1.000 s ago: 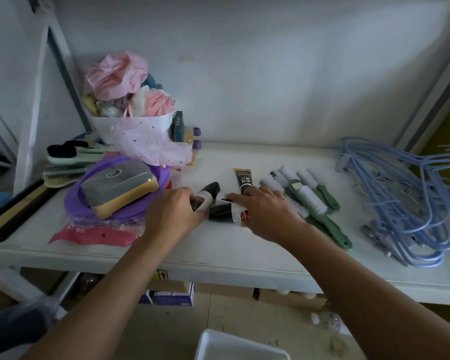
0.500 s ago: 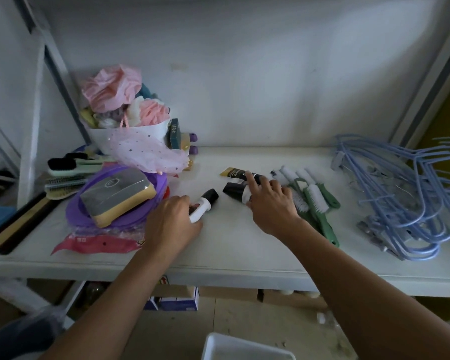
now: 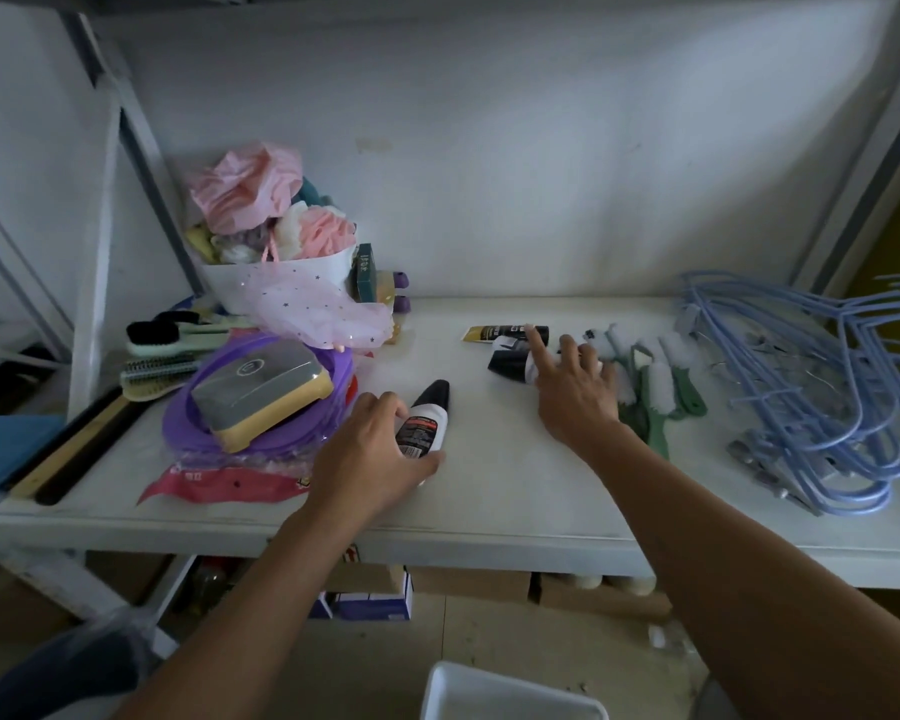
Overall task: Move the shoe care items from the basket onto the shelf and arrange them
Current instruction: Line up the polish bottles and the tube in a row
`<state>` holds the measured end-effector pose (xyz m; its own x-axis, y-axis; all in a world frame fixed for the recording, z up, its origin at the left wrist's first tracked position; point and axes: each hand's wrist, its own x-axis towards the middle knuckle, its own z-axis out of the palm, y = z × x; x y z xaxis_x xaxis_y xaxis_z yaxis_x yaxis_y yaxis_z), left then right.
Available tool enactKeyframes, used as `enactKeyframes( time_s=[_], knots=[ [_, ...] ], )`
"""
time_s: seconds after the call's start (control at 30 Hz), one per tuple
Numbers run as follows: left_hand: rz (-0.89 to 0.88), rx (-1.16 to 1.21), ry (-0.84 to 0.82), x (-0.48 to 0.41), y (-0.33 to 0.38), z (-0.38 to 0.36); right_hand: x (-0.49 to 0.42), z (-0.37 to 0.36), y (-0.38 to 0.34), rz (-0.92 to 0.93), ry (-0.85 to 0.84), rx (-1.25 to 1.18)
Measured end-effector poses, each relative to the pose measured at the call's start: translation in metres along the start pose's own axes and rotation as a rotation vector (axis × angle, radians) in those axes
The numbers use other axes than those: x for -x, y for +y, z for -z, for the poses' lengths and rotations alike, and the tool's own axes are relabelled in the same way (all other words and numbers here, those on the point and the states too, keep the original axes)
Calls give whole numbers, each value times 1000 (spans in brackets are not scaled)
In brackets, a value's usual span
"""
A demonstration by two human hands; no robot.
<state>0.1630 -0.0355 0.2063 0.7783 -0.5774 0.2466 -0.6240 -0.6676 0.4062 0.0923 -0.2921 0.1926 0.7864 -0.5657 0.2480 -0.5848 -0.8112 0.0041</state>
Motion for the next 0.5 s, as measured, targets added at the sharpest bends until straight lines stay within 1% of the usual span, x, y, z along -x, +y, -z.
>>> enactKeyframes(
  time_s=[0.17, 0.33, 0.4, 0.5],
  knots=[
    [37, 42, -93, 8, 3, 10, -11, -2, 6, -49, -23, -8],
    [61, 34, -106, 8, 2, 8, -21, -5, 5, -58, -30, -64],
    [65, -34, -74, 7, 6, 2, -22, -8, 4, -48, 5, -49],
    [66, -108, -23, 4, 14, -7, -23, -8, 3, -40, 108, -46]
  ],
)
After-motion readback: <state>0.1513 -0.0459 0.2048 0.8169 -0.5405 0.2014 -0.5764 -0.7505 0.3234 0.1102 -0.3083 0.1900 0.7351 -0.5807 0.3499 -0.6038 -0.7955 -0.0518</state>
